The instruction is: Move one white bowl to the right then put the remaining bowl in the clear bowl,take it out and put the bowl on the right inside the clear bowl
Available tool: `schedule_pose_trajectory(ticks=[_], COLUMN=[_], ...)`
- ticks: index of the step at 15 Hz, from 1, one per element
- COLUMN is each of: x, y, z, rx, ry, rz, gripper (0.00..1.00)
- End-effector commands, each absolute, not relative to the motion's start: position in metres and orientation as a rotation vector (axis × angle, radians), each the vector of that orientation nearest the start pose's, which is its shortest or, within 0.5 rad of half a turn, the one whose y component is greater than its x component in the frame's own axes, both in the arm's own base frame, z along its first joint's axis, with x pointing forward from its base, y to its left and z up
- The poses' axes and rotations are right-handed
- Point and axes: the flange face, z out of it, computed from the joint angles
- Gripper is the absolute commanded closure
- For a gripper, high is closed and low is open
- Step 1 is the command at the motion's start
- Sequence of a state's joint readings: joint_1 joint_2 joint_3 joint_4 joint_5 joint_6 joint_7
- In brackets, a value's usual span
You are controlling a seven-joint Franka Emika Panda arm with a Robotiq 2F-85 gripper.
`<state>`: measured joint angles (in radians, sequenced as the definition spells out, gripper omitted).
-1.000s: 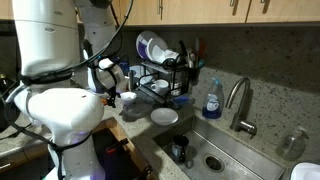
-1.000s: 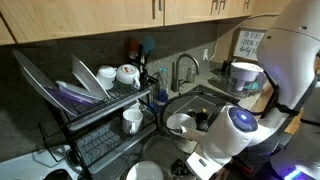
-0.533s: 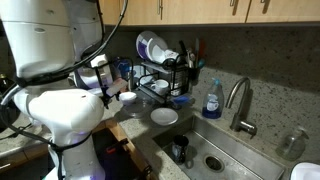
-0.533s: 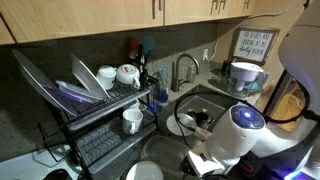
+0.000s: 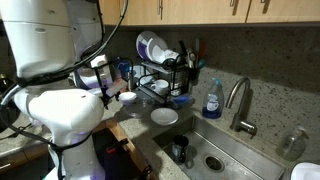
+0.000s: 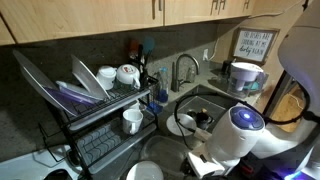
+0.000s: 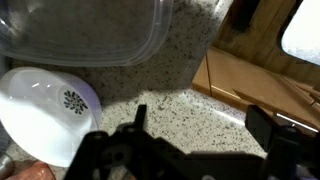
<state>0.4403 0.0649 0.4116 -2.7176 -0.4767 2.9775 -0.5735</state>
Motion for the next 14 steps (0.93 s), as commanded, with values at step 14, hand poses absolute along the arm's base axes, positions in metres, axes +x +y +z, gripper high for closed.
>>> schedule_pose_trajectory(ticks=[14], x=[0.295], y=[0.288], z=[0.321], rx=[2.413], ry=[1.670], rz=[0.741], gripper=[0.00])
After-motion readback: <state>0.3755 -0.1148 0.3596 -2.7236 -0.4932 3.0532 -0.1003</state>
